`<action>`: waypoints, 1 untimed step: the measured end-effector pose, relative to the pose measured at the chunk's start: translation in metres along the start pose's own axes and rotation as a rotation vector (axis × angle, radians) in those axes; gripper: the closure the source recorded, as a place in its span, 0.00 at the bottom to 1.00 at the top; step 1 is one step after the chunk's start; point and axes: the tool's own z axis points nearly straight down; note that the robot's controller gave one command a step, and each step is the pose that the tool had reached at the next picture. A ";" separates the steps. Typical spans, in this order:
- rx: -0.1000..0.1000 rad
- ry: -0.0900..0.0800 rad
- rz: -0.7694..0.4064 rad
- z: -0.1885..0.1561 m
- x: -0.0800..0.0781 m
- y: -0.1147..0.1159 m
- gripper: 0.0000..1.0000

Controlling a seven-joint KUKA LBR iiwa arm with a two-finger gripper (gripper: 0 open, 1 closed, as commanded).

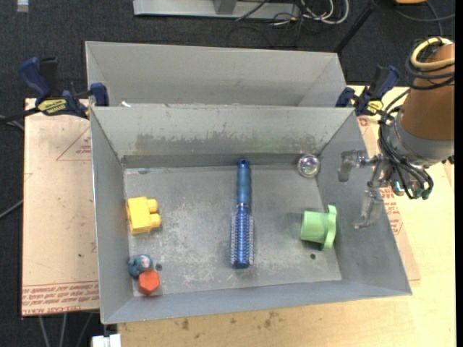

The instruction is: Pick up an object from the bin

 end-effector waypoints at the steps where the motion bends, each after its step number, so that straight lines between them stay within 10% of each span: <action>1: -0.001 -0.002 -0.413 0.169 0.017 0.011 0.00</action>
Offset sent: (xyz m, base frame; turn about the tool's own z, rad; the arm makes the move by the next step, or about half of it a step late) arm -0.0168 0.0094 -0.1658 -0.4134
